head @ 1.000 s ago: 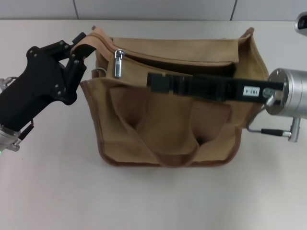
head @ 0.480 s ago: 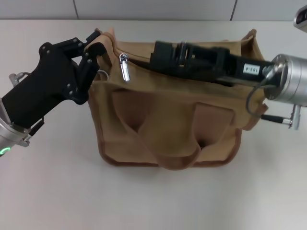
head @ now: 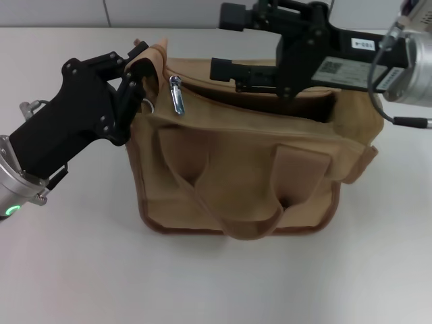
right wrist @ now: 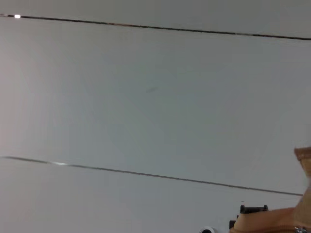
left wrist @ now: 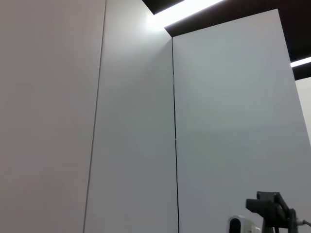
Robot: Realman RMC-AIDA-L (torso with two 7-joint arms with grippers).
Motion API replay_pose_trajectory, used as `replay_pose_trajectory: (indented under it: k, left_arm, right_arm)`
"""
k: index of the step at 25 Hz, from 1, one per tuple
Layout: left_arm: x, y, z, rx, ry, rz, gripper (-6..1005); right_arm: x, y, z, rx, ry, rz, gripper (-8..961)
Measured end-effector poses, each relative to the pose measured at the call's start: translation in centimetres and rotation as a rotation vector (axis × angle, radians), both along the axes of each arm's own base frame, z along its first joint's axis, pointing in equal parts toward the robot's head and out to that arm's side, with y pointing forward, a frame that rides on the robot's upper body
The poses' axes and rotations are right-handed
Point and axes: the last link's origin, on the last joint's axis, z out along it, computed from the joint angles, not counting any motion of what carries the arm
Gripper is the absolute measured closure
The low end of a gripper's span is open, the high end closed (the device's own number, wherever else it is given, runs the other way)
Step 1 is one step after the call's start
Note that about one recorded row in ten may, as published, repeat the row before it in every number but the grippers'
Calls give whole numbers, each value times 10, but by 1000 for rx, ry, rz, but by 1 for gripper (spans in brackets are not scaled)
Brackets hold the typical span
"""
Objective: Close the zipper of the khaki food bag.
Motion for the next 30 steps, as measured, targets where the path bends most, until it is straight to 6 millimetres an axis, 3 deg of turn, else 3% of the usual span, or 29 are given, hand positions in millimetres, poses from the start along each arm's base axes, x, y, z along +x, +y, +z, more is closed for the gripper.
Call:
replay_pose_trajectory:
  k: [7, 23, 30]
  left_arm:
    - [0, 0, 0, -3, -8, 4, 963]
    - [9, 5, -2, -29, -35, -19, 960]
    - [11, 6, -2, -29, -40, -23, 958]
  right_arm:
    - [-7, -4, -13, 6, -50, 74, 197]
    - [7, -3, -19, 93, -116, 102, 199]
    - [-12, -2, -29, 94, -135, 188, 199]
